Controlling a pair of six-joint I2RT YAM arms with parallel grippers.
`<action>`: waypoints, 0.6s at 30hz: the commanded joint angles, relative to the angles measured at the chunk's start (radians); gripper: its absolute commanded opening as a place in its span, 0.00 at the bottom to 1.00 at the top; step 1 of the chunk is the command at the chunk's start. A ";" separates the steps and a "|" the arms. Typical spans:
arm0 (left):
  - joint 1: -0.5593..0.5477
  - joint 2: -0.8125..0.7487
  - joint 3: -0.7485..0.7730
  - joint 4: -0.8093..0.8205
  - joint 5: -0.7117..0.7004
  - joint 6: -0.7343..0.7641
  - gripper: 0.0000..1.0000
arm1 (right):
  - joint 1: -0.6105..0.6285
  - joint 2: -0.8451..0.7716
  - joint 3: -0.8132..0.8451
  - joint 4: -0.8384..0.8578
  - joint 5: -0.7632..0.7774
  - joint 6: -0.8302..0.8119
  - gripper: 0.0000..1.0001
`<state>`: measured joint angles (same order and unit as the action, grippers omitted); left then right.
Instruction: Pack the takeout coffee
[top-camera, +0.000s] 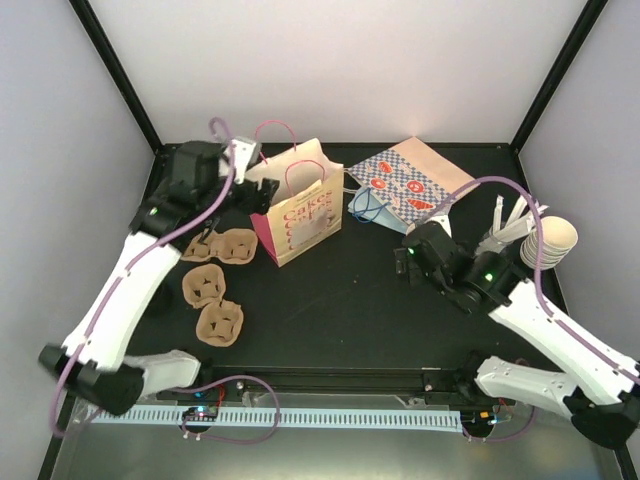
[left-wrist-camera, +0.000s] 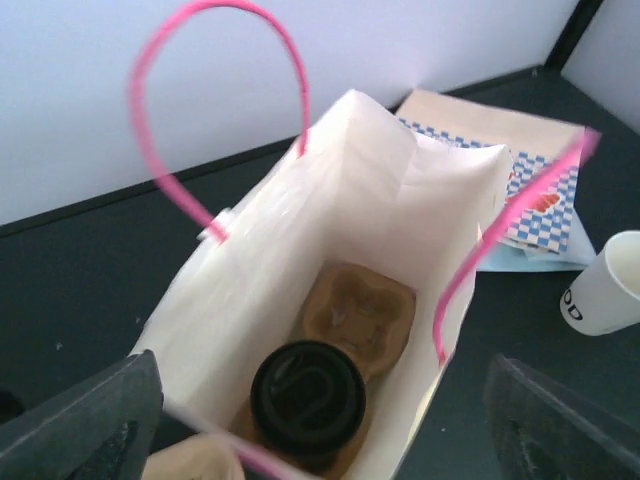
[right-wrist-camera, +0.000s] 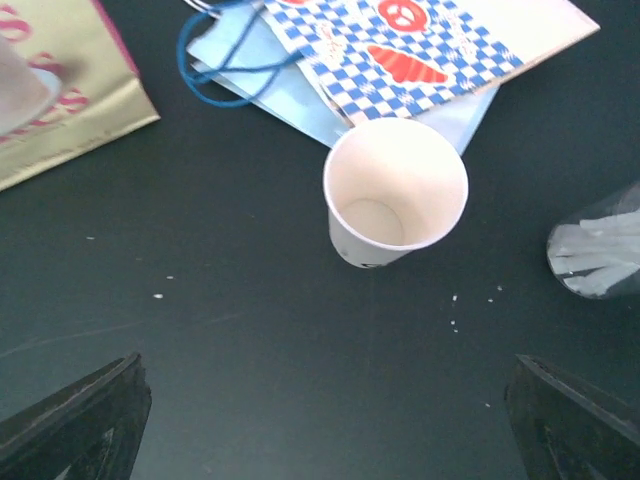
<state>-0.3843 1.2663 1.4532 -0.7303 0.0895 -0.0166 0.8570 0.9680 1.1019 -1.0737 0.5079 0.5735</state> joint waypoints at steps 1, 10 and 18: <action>0.021 -0.192 -0.105 0.026 -0.084 -0.072 0.98 | -0.091 0.062 0.025 0.015 -0.070 -0.048 0.98; 0.022 -0.535 -0.381 -0.056 -0.084 -0.335 0.99 | -0.289 0.215 0.080 0.106 -0.227 -0.094 0.83; 0.022 -0.637 -0.639 -0.109 -0.019 -0.547 0.99 | -0.295 0.450 0.233 0.009 -0.076 -0.053 0.77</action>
<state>-0.3676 0.6472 0.8734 -0.7883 0.0330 -0.4263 0.5713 1.3602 1.2888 -1.0241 0.3458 0.5049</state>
